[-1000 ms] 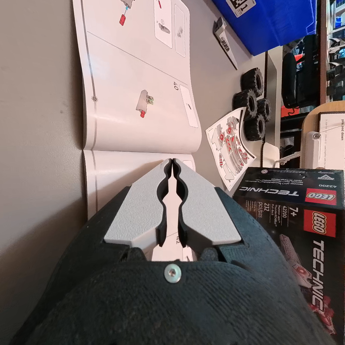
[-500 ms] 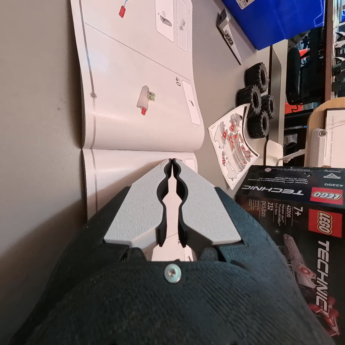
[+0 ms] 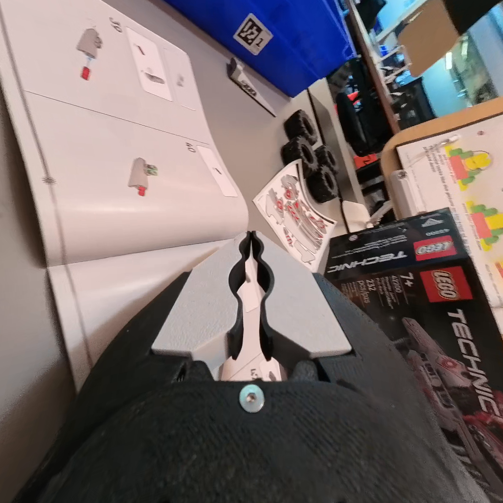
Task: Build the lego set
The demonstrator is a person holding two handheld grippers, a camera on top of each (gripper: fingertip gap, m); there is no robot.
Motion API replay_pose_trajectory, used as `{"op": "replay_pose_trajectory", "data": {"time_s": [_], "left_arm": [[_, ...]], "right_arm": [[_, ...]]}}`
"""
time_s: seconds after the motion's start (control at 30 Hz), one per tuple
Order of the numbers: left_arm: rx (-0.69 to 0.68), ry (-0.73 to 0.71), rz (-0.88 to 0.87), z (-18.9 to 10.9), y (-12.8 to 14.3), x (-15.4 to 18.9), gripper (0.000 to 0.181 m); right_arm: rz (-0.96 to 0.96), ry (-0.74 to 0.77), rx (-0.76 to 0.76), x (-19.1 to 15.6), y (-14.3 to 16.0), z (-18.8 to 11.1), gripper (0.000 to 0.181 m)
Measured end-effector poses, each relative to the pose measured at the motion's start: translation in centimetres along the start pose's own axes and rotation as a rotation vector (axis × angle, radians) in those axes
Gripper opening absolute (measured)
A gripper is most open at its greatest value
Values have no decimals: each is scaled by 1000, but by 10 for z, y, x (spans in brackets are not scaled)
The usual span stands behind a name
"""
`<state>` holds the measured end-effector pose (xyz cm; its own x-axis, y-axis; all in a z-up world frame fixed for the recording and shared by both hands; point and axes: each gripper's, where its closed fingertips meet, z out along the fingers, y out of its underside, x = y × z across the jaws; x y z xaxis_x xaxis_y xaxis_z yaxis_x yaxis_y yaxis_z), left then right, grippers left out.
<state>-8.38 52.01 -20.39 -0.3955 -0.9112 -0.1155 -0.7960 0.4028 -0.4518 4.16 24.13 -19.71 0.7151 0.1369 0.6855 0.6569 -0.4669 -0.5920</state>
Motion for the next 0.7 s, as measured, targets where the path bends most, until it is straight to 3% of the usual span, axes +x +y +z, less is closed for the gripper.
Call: {"op": "replay_pose_trajectory", "data": {"time_s": [0.03, 0.23, 0.37, 0.7], "left_arm": [[23, 2, 27, 3, -3, 2, 18], [178, 86, 13, 10, -20, 21, 20], [93, 40, -41, 20, -11, 12, 20], [93, 54, 43, 24, -20, 24, 14]], "right_arm": [[-13, 38, -1, 5, 1, 0, 0], [-37, 218, -8, 34, 3, -4, 0], [-9, 253, -15, 42, 10, -4, 0], [4, 238, -24, 39, 14, 0, 0]]}}
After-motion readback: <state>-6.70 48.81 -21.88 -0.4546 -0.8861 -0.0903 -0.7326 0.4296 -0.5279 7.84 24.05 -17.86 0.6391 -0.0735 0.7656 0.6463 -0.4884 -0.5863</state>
